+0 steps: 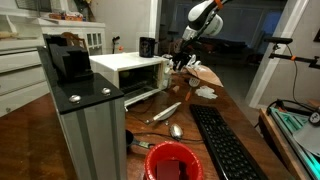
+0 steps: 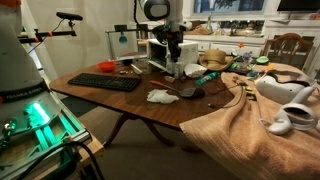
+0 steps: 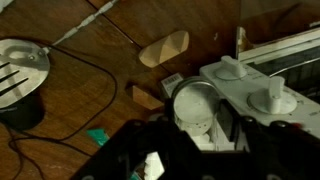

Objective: Put the metal lid on the salt cellar

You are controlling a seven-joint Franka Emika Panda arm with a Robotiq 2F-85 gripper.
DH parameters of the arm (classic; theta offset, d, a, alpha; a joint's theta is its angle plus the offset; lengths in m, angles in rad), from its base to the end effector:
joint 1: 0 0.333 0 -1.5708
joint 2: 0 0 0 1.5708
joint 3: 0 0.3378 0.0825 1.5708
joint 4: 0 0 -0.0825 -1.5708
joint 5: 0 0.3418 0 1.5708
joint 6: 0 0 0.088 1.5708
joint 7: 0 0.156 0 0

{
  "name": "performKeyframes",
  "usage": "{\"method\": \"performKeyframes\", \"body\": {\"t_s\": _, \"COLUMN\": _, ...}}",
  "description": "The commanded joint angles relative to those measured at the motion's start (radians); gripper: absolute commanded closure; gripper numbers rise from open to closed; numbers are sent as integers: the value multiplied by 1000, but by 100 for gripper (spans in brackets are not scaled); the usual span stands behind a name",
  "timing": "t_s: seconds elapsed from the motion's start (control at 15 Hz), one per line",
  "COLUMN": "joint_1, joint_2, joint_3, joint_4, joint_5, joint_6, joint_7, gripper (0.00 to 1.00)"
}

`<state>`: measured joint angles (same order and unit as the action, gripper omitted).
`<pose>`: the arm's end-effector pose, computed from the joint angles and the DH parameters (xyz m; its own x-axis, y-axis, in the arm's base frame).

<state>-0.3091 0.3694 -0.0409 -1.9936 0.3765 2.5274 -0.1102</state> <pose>0.5765 -0.2022 0.2943 0.8449 -0.5122 0.1543 -0.4737 -0.8504 -0.2290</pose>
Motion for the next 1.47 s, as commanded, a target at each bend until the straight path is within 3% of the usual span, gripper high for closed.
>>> {"method": "performKeyframes", "body": {"t_s": 0.0, "joint_1": 29, "joint_2": 20, "joint_3": -19, "joint_4": 33, "joint_5": 32, "joint_6": 26, "joint_7": 95, "gripper": 78}}
{"method": "performKeyframes", "body": {"t_s": 0.73, "joint_1": 86, "joint_2": 68, "joint_3": -102, "joint_4": 54, "joint_5": 17, "joint_6": 92, "joint_7": 467, "gripper": 78}}
{"method": "performKeyframes", "body": {"t_s": 1.4, "joint_1": 83, "joint_2": 74, "joint_3": -90, "joint_4": 74, "joint_5": 29, "joint_6": 70, "joint_7": 494, "gripper": 78}}
